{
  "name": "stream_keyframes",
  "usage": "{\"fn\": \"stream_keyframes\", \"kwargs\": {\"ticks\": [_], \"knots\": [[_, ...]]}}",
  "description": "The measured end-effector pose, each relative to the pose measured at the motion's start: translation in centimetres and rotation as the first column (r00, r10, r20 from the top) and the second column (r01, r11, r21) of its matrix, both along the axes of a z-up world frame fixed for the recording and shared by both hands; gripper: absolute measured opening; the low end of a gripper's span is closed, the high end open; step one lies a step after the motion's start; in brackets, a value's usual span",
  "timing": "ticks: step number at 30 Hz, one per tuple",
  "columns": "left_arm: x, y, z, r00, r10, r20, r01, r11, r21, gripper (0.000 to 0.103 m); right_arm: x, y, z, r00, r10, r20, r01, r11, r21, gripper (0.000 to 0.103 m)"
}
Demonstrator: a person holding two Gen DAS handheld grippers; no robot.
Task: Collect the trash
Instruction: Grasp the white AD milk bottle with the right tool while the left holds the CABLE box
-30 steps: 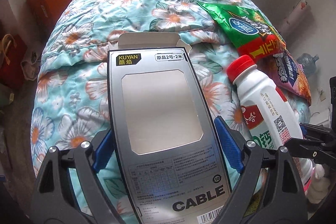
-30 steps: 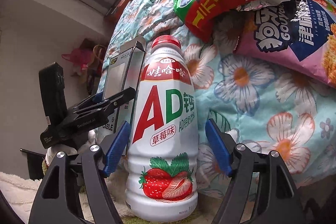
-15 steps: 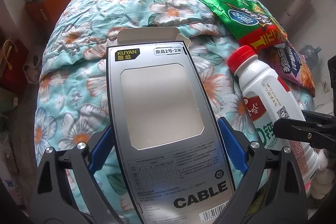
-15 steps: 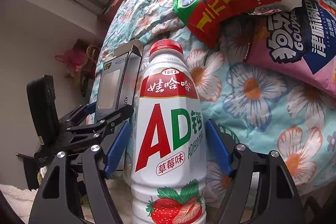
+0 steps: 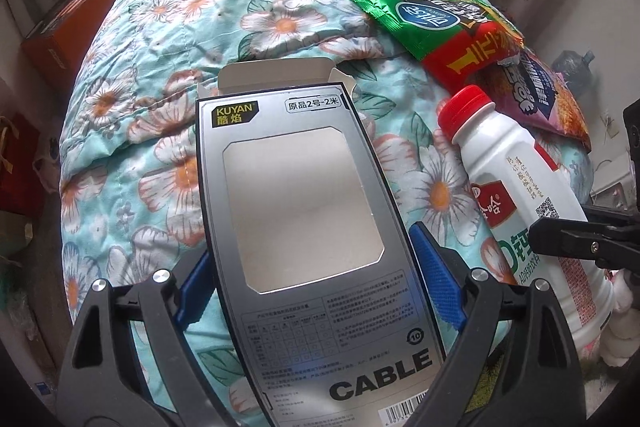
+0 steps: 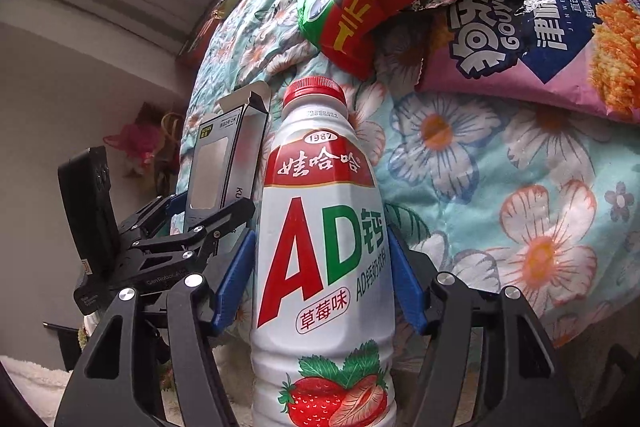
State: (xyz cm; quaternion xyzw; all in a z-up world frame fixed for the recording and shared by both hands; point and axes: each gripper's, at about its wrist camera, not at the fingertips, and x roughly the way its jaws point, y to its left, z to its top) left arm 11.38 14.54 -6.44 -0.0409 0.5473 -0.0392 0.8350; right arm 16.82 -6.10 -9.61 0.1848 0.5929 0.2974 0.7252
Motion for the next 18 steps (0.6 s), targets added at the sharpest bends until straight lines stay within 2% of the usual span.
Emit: {"fn": "stream_keyframes", "kwargs": {"ticks": [4,8,18], "knots": [[0.3,-0.1,-0.1,1.000,0.003,-0.007,-0.003,1.000,0.004,0.084,0.3,0.8,0.7,0.999,0.027,0.024,-0.027,1.000,-0.009,0.072],[0.5,-0.2,-0.3,1.000,0.012,-0.009,-0.012,1.000,0.010,0.085,0.8,1.4,0.4,0.999,0.032,0.023,-0.031,0.999,-0.027,0.072],[1.2,-0.6,-0.8,1.000,0.023,-0.004,-0.023,0.999,0.041,0.085,1.4,1.0,-0.4,1.000,0.007,0.004,-0.007,1.000,0.000,0.072]]}}
